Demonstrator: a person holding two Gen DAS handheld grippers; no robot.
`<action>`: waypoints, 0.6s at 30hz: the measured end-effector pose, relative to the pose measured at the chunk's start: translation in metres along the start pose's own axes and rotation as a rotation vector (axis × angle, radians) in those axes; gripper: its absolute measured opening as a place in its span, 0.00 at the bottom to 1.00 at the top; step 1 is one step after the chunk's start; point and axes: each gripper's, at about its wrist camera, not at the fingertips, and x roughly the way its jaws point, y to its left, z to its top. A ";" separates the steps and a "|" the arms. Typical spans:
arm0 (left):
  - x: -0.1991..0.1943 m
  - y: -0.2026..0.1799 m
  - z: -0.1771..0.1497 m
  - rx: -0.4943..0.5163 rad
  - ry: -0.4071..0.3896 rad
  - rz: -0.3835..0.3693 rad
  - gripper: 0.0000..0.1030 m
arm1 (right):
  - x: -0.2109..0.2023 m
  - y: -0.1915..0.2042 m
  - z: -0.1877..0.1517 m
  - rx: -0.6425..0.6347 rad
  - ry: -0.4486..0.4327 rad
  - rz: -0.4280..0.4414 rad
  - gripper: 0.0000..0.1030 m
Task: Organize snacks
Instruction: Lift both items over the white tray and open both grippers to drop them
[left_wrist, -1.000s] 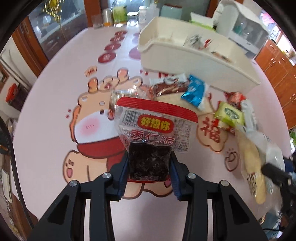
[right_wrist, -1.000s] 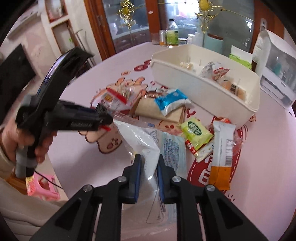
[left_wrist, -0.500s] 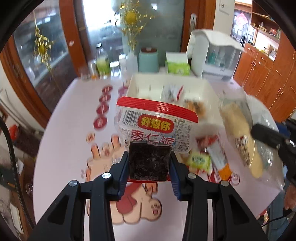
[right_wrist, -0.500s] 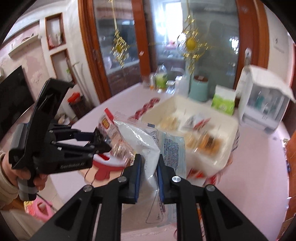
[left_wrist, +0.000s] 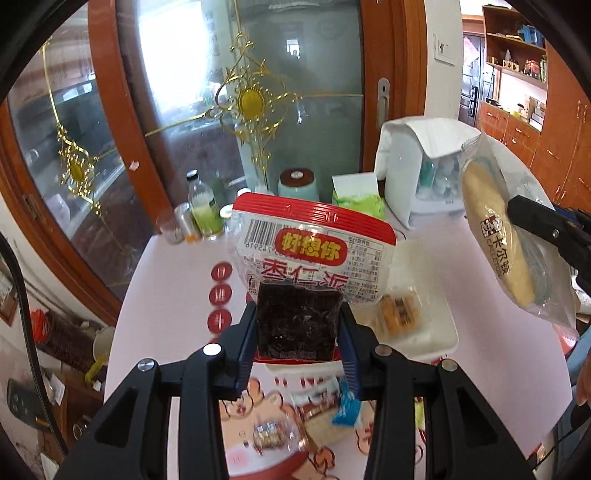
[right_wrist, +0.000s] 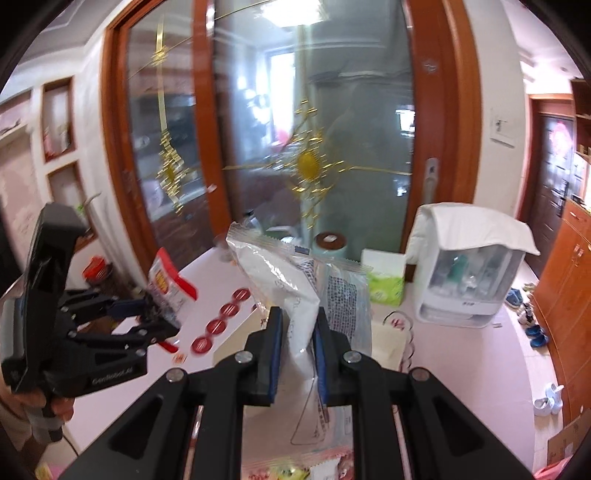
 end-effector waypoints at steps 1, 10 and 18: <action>0.004 0.001 0.007 0.005 -0.004 0.000 0.38 | 0.005 -0.004 0.006 0.015 0.001 -0.013 0.15; 0.051 0.003 0.035 0.011 0.025 -0.040 0.38 | 0.051 -0.020 0.021 0.088 0.050 -0.100 0.15; 0.091 0.002 0.033 0.004 0.072 -0.069 0.38 | 0.094 -0.027 0.013 0.133 0.132 -0.138 0.16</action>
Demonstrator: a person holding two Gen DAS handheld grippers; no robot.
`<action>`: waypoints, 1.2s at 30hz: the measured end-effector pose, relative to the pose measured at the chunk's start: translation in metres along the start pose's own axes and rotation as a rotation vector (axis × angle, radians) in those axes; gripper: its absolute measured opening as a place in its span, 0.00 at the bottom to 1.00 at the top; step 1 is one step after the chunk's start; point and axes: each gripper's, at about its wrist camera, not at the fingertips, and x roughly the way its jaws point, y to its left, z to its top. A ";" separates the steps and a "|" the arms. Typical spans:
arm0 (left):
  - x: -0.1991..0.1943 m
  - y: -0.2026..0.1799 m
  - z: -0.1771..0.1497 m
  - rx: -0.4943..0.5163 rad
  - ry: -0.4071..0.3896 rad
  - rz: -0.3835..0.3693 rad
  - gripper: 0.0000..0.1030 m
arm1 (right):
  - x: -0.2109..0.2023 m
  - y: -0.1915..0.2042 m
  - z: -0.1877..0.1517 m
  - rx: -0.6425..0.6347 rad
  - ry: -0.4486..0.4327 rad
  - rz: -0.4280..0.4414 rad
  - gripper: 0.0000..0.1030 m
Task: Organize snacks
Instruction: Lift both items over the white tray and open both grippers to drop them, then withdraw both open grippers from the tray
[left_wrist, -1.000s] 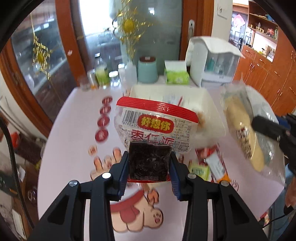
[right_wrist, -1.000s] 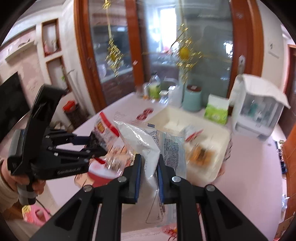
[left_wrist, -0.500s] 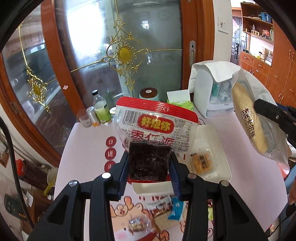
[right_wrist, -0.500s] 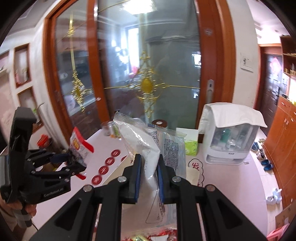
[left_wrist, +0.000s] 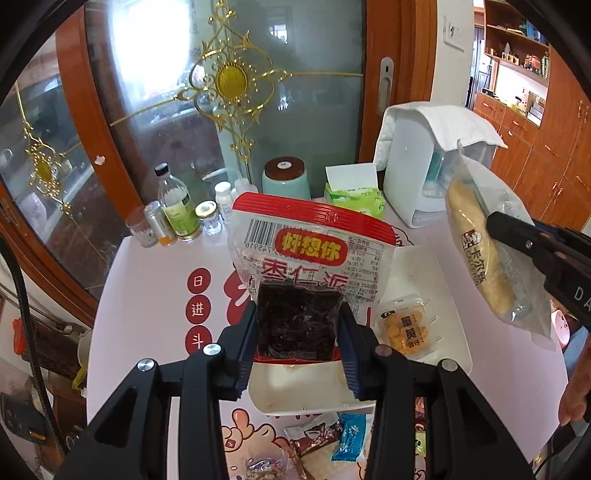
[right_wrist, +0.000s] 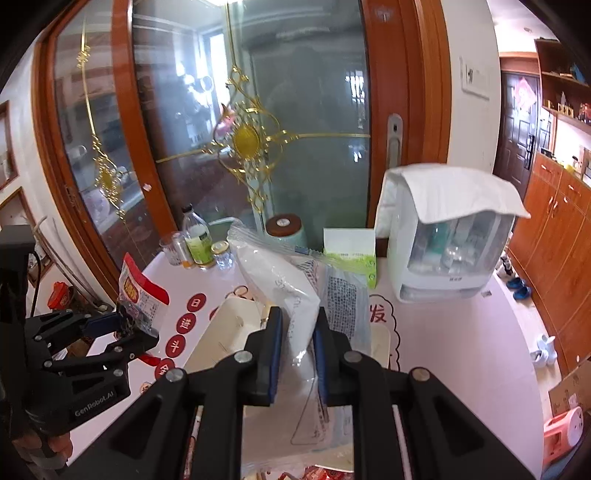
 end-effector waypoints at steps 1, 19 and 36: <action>0.004 -0.001 0.001 -0.002 0.004 -0.003 0.38 | 0.003 0.001 -0.001 0.003 0.008 -0.002 0.16; 0.026 -0.005 -0.005 0.026 -0.003 0.057 0.90 | 0.043 0.008 -0.011 0.018 0.077 -0.053 0.61; -0.009 -0.005 -0.020 0.017 -0.019 0.062 0.90 | 0.029 0.023 -0.017 -0.011 0.135 -0.023 0.66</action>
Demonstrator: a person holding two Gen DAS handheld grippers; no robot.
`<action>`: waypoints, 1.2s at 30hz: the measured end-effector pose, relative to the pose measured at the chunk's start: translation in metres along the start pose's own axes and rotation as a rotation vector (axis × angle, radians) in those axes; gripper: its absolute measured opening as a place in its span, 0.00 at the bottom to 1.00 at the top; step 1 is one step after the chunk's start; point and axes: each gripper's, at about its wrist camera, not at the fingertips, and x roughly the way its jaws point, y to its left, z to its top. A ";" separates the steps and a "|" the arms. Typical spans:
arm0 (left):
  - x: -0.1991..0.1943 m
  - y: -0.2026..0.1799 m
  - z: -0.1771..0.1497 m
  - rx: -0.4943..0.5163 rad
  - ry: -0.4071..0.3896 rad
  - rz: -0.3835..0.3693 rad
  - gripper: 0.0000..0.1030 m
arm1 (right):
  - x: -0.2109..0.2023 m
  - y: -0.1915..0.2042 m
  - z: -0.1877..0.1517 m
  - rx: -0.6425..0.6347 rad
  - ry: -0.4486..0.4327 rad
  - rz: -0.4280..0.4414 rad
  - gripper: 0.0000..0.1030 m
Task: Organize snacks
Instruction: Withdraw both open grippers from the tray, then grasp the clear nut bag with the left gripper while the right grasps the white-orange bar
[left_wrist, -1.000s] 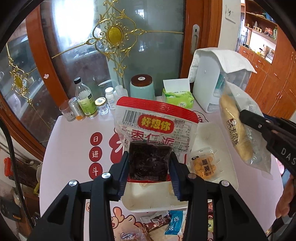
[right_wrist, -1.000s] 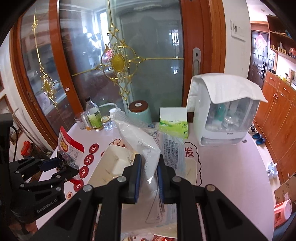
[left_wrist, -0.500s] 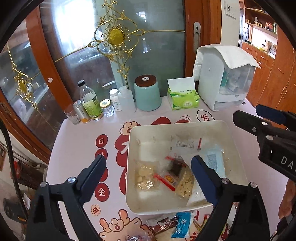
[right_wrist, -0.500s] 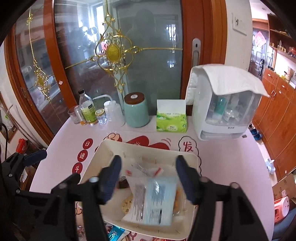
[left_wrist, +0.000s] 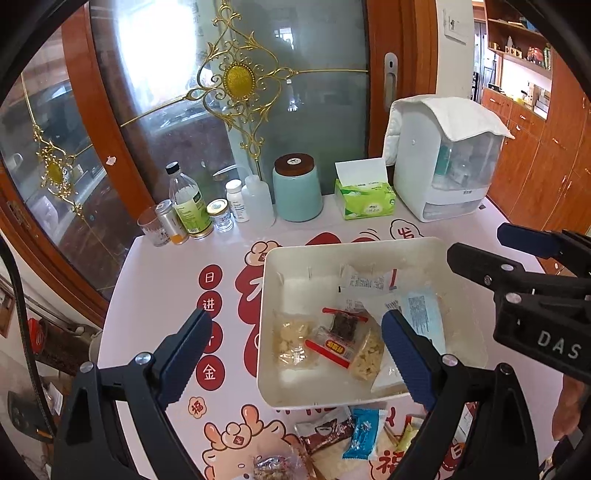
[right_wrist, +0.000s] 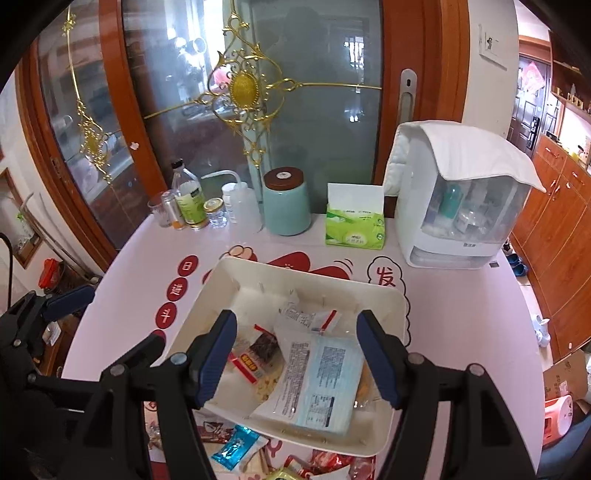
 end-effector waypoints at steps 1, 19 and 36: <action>-0.003 0.000 -0.001 -0.001 -0.001 0.003 0.90 | -0.003 0.001 -0.001 0.000 -0.001 -0.020 0.66; -0.075 -0.002 -0.037 -0.029 -0.040 0.024 0.90 | -0.072 0.005 -0.036 -0.029 -0.107 -0.048 0.66; -0.100 -0.008 -0.094 0.022 -0.006 0.064 0.90 | -0.102 0.008 -0.109 -0.162 -0.055 0.010 0.66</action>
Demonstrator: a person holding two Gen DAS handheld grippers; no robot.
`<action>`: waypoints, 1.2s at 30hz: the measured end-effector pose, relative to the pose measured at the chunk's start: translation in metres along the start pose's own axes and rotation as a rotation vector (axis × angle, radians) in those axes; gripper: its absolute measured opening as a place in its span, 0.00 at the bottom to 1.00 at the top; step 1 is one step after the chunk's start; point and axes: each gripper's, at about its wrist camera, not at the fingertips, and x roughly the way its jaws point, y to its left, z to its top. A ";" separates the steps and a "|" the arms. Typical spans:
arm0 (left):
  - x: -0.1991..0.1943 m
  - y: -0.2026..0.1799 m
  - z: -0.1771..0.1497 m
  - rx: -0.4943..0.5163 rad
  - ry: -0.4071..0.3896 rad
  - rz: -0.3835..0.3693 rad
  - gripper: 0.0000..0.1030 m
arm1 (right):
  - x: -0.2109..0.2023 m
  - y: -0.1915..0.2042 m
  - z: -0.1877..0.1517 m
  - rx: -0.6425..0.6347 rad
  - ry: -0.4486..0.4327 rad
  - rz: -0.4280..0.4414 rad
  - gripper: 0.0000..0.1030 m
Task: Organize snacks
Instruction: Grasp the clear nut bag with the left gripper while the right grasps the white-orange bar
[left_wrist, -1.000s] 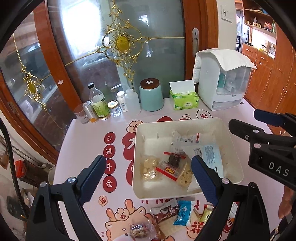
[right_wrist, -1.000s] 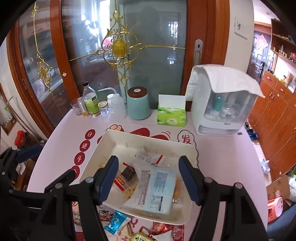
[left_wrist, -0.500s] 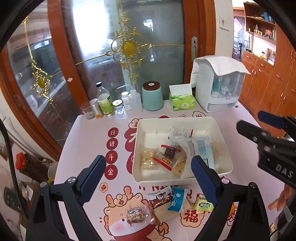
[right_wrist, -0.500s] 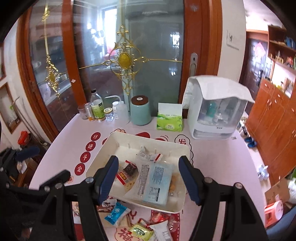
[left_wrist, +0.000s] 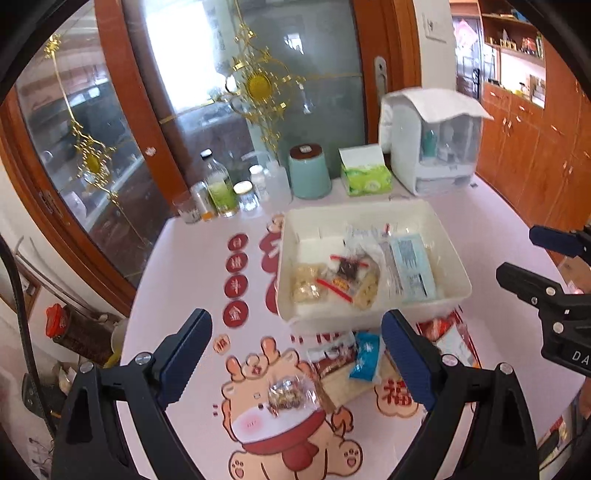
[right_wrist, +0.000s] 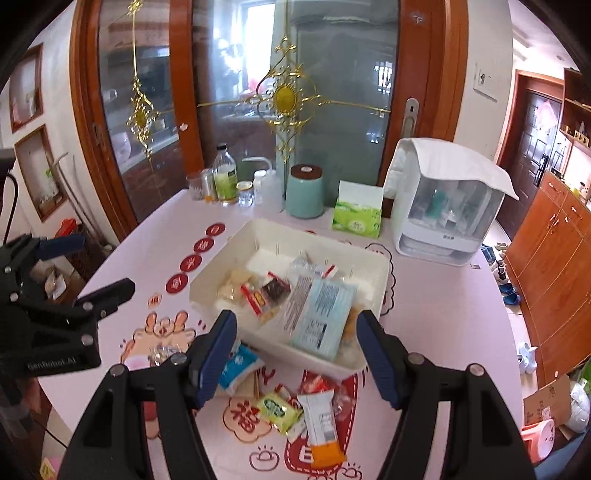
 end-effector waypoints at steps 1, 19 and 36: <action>0.001 0.000 -0.002 0.001 0.007 -0.002 0.90 | 0.000 0.000 -0.004 -0.004 0.002 -0.005 0.66; 0.105 0.064 -0.077 -0.159 0.314 0.001 0.90 | 0.056 -0.057 -0.073 0.078 0.192 -0.064 0.66; 0.179 0.038 -0.131 0.271 0.409 -0.103 0.90 | 0.145 -0.042 -0.148 0.069 0.452 0.015 0.62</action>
